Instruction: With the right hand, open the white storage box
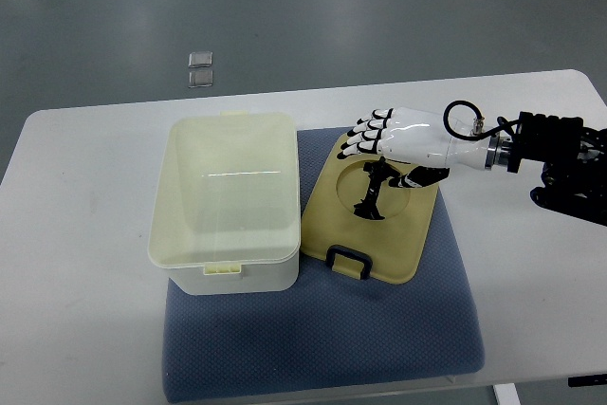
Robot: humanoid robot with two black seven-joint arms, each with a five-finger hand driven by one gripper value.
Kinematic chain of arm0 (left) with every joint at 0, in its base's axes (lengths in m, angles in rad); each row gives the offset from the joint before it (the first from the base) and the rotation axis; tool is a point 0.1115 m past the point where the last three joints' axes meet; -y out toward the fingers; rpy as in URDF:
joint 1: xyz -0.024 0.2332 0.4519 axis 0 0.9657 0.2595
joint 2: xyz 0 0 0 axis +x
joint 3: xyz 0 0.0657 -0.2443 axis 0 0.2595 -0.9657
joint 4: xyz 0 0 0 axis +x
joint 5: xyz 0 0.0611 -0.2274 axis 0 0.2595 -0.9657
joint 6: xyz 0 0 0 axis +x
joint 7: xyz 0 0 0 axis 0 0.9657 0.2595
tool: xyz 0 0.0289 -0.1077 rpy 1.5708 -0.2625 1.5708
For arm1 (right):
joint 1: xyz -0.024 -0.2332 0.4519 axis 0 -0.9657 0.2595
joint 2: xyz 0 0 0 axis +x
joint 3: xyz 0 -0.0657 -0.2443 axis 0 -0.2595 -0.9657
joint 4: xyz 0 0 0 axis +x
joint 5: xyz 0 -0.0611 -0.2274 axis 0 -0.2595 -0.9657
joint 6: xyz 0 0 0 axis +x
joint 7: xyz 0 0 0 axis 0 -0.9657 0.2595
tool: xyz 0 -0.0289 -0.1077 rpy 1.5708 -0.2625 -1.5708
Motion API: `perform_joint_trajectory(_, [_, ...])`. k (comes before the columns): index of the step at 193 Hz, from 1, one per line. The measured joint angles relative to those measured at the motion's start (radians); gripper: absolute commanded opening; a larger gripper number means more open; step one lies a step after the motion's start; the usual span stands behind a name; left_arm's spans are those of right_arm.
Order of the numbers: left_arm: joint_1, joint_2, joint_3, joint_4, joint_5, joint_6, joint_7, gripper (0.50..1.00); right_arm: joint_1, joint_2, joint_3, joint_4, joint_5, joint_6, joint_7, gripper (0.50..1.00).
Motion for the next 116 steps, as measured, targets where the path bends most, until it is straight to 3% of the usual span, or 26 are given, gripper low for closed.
perform_joint_trajectory(31, [0.0, 0.0, 0.0, 0.0, 0.0, 0.0, 0.0, 1.0, 0.054, -0.045, 0.047, 0.0, 0.026, 0.031, 0.0, 0.838])
perform_joint_trajectory(54, [0.0, 0.0, 0.0, 0.0, 0.0, 0.0, 0.0, 1.0, 0.061, -0.061, 0.178, 0.0, 0.038, 0.121, 0.0, 0.84])
perform_joint_trajectory(116, [0.0, 0.0, 0.0, 0.0, 0.0, 0.0, 0.0, 1.0, -0.044, -0.03, 0.703, -0.001, 0.285, 0.622, 0.0, 0.842])
